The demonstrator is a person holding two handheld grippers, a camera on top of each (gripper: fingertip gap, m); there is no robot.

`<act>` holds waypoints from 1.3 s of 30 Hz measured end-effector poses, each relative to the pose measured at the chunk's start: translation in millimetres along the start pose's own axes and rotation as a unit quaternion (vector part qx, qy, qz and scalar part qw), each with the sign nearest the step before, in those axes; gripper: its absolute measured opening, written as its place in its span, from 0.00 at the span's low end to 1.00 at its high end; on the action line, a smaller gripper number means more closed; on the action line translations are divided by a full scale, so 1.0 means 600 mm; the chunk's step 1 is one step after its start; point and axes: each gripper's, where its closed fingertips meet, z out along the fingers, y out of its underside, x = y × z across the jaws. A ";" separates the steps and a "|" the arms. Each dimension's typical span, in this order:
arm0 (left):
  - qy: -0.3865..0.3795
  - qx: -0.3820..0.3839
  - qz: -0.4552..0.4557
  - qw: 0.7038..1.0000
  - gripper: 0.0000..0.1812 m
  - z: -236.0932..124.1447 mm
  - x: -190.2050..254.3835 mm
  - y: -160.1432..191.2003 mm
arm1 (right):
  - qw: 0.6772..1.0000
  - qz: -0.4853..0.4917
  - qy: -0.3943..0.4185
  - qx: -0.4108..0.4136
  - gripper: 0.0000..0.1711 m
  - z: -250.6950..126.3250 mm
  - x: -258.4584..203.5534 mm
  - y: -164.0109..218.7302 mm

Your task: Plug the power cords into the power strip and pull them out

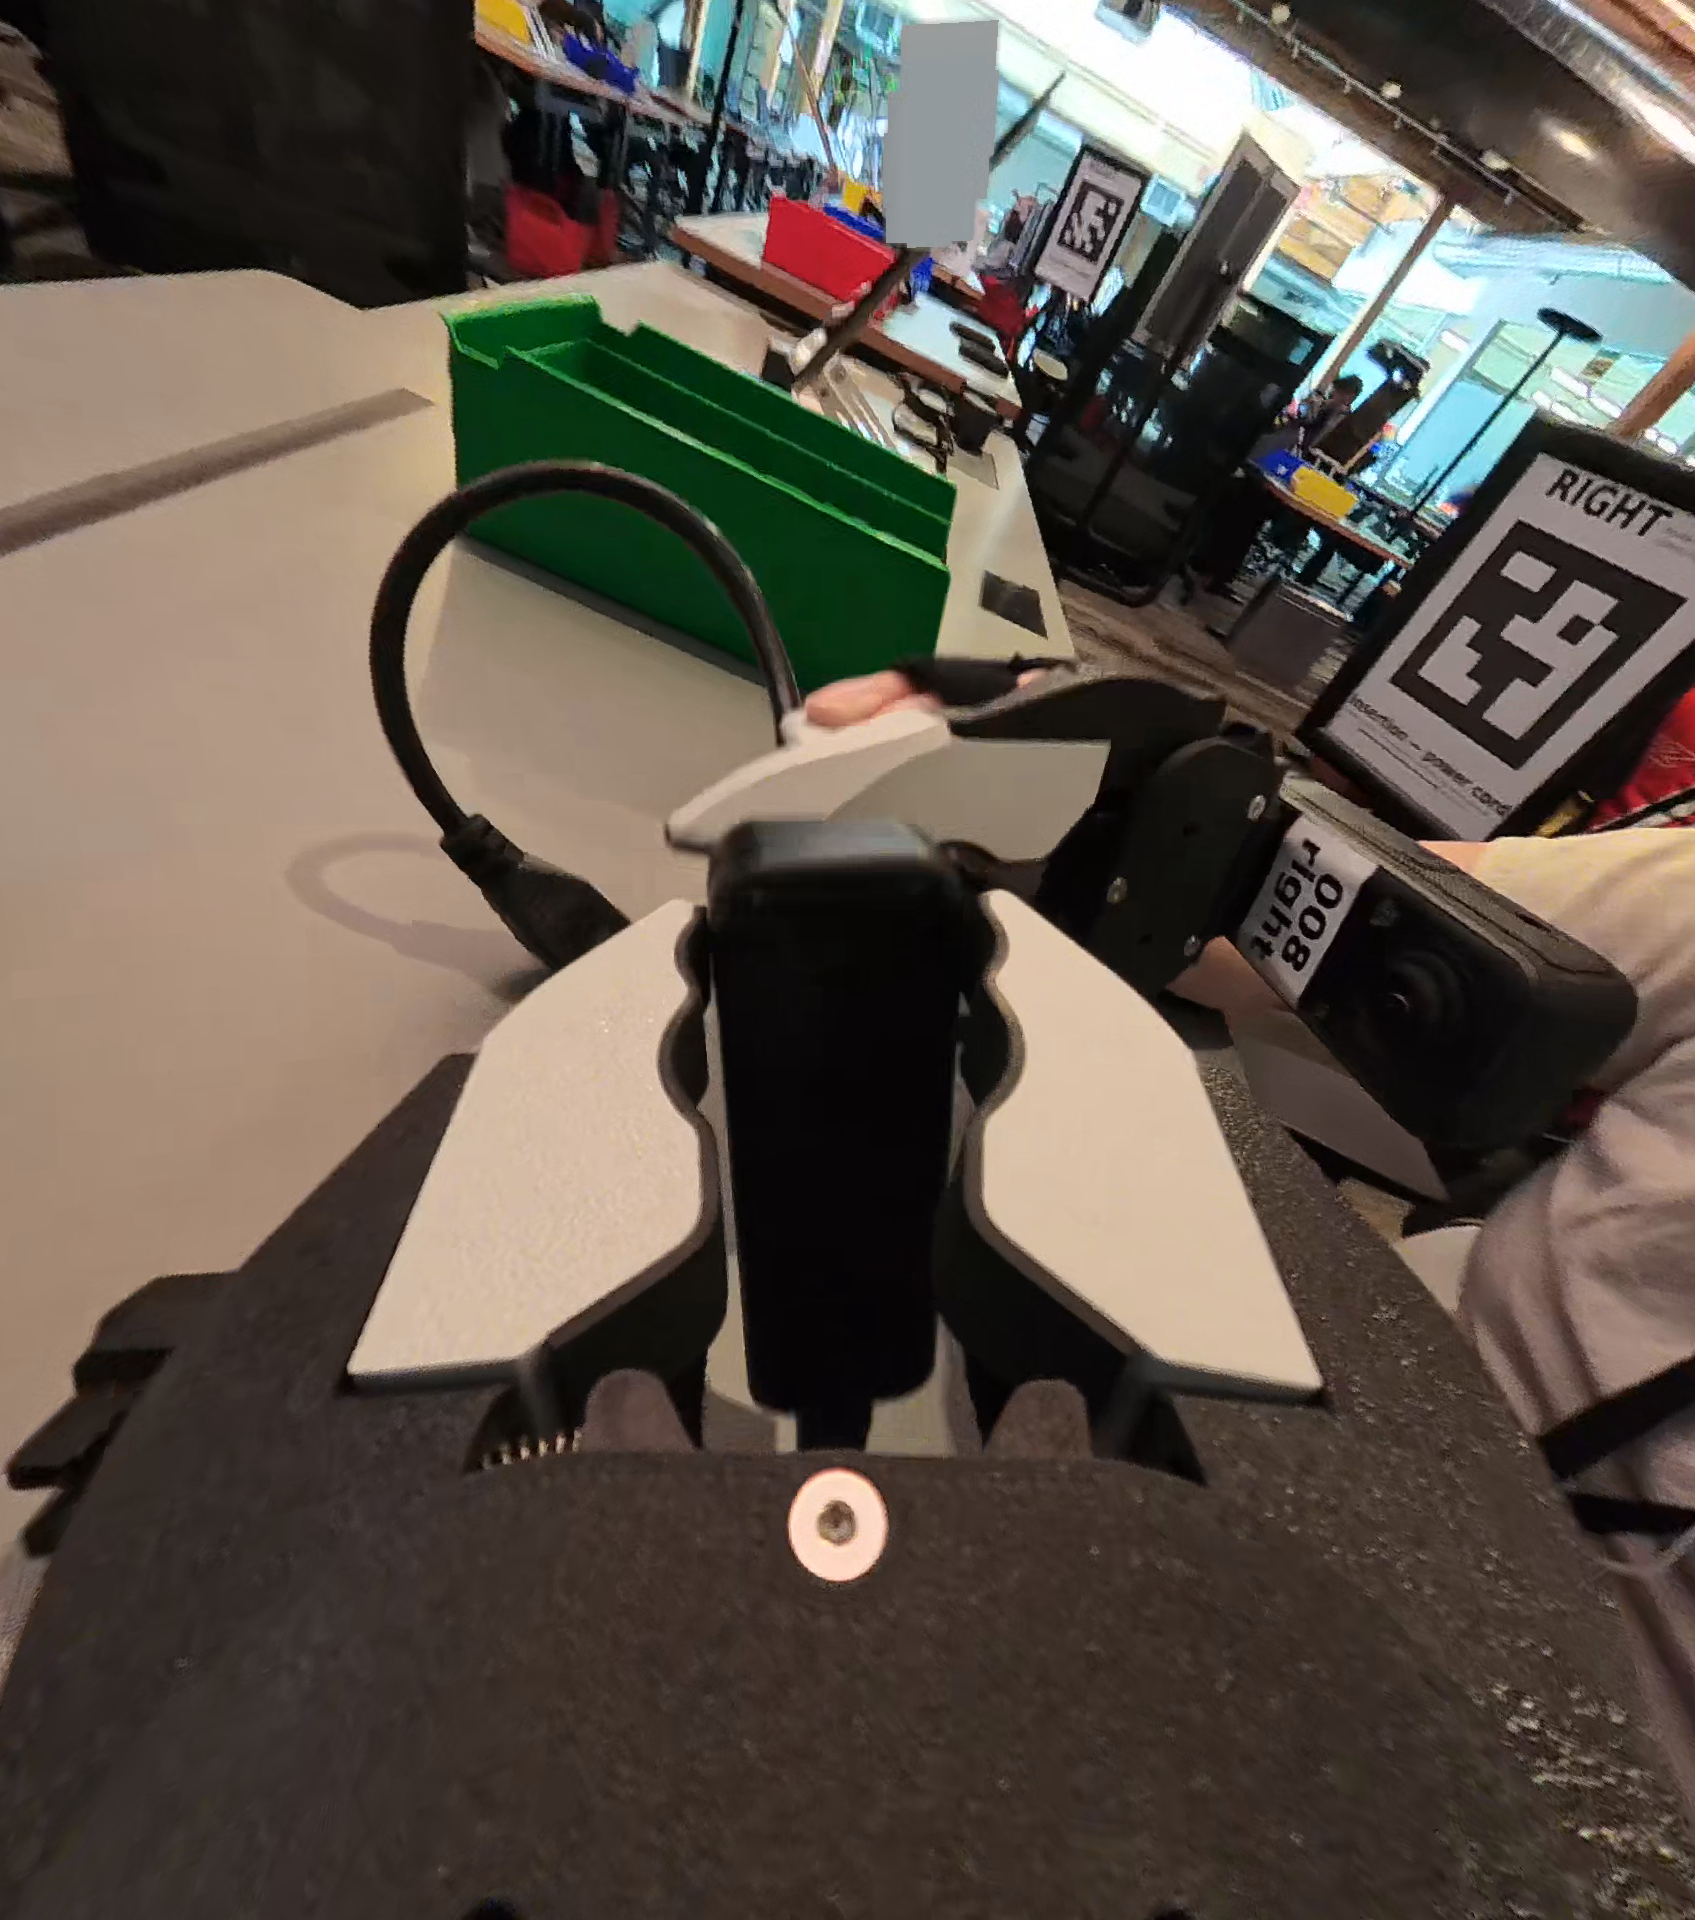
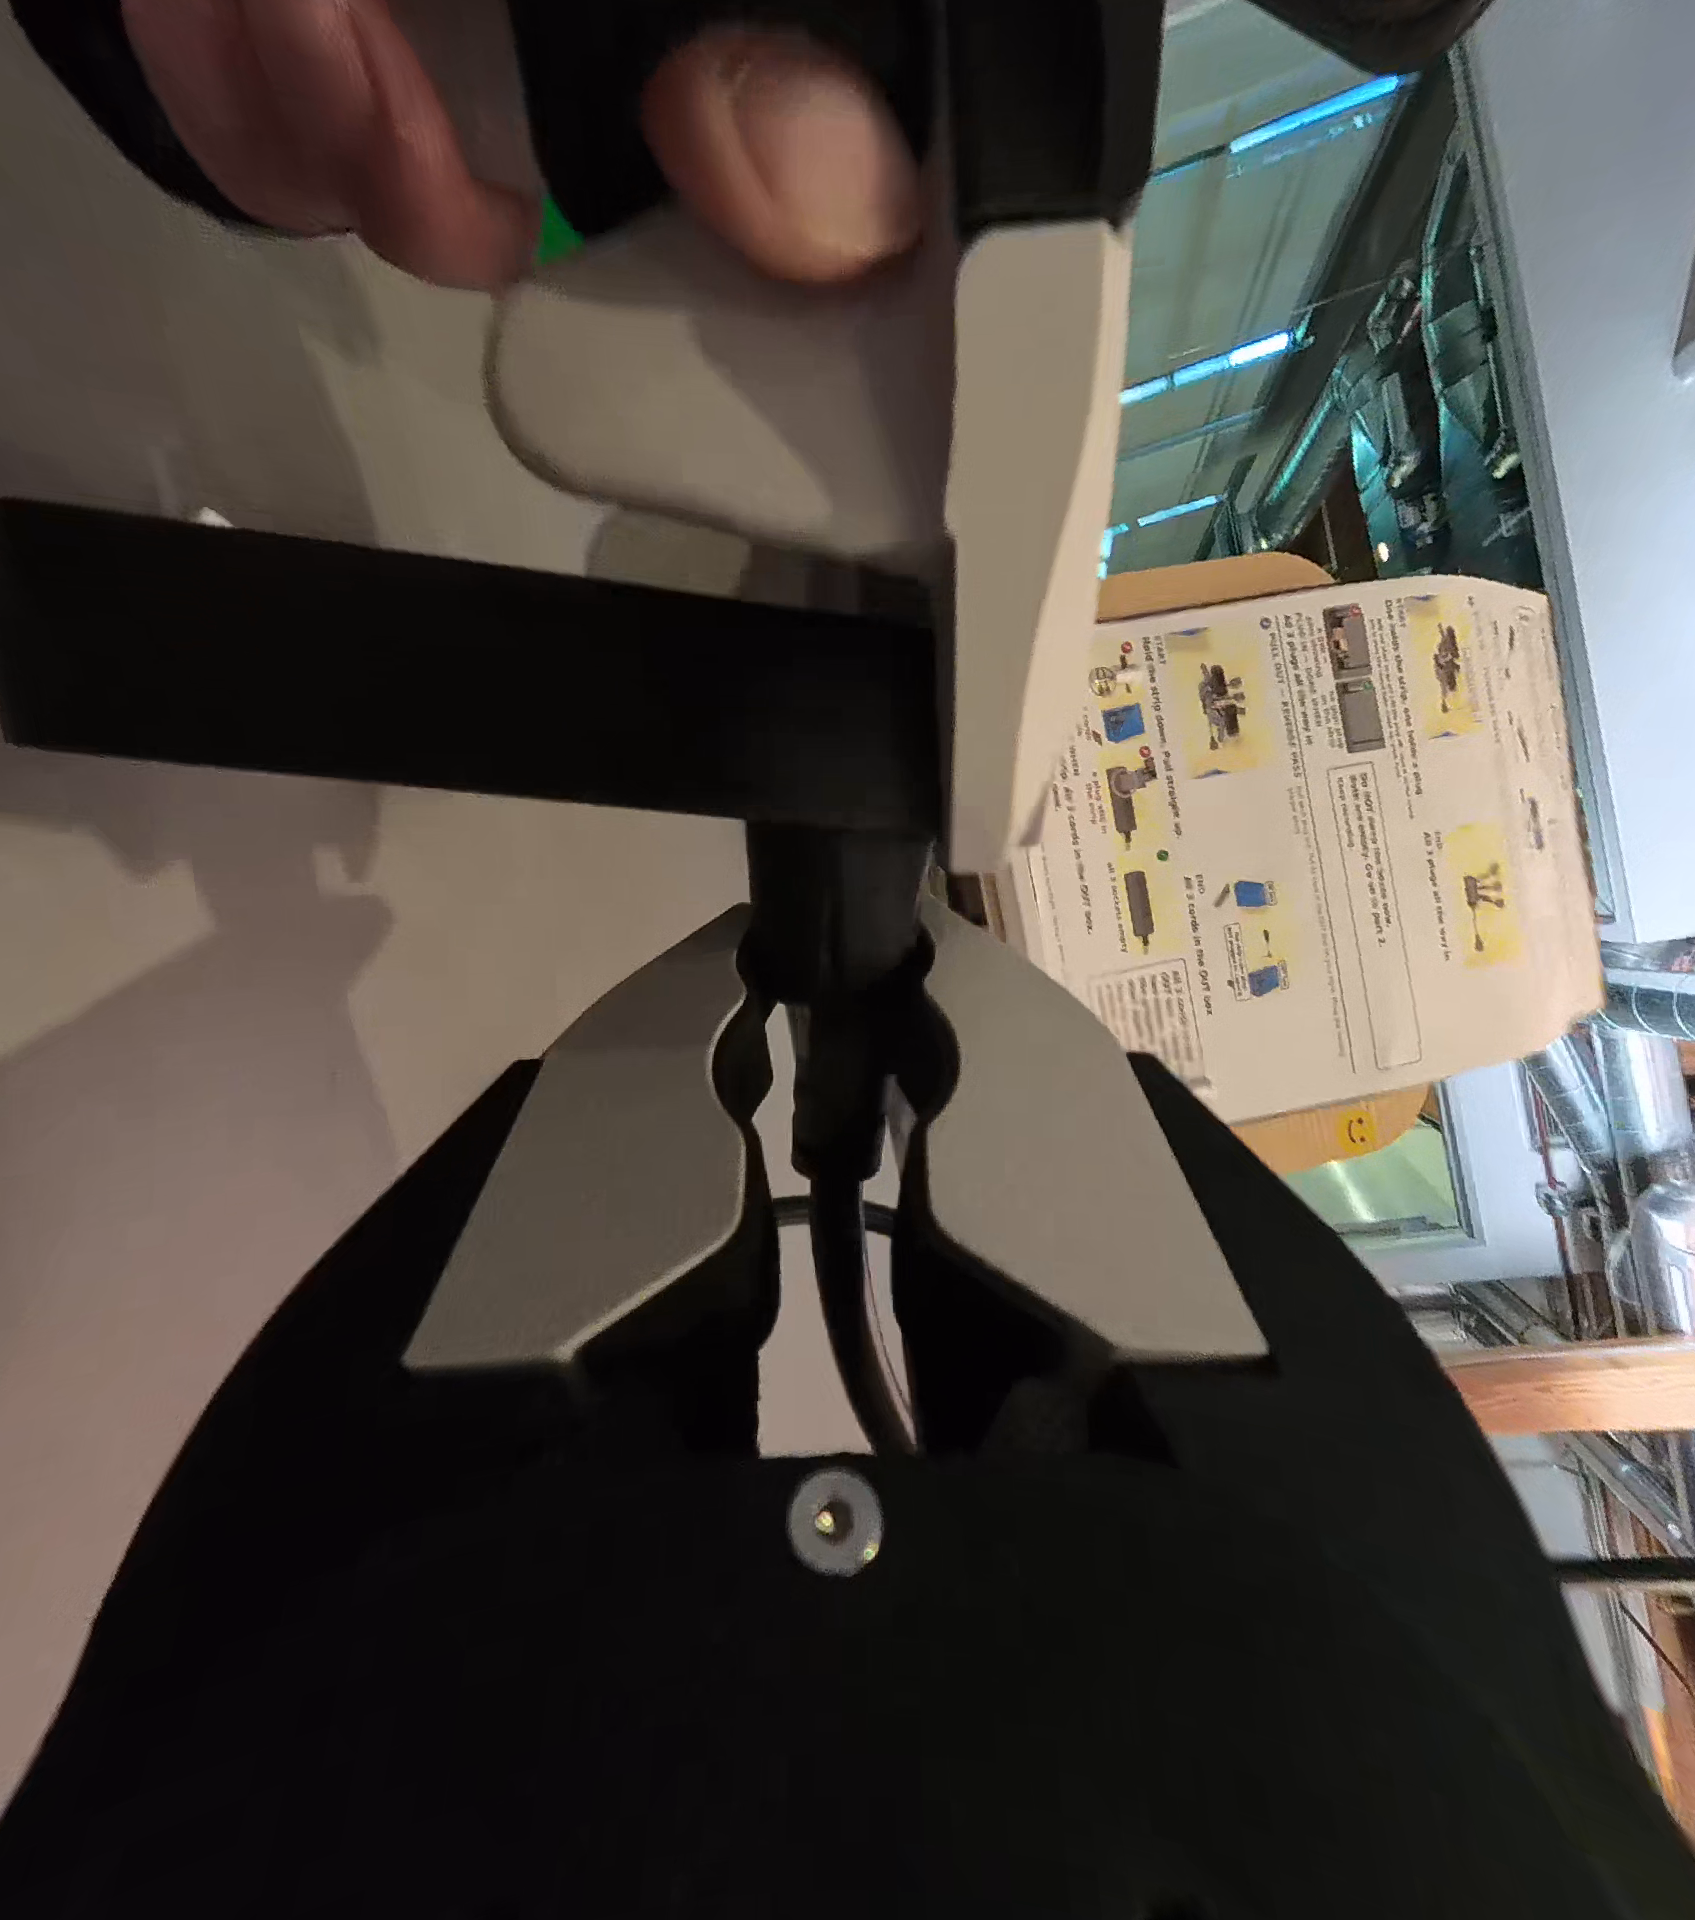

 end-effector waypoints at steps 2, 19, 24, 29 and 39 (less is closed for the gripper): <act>-0.019 -0.032 0.003 0.999 0.34 -0.001 -0.013 0.014 | 1.000 -0.009 0.022 -0.015 0.12 -0.002 0.014 0.009; 0.053 -0.088 -0.023 0.994 0.29 0.021 0.002 0.056 | 0.999 -0.030 0.020 -0.002 0.13 -0.010 0.014 0.005; 0.050 -0.105 -0.011 0.993 0.29 0.023 0.010 0.055 | 0.999 -0.045 0.014 0.023 0.13 -0.017 0.020 0.001; 0.037 -0.106 -0.016 0.994 0.29 0.023 0.005 0.056 | 1.000 -0.009 0.001 0.010 0.13 -0.014 0.014 0.003; 0.019 -0.052 0.023 0.998 0.35 0.000 0.023 -0.001 | 0.999 -0.041 0.025 -0.008 0.13 -0.014 0.006 -0.011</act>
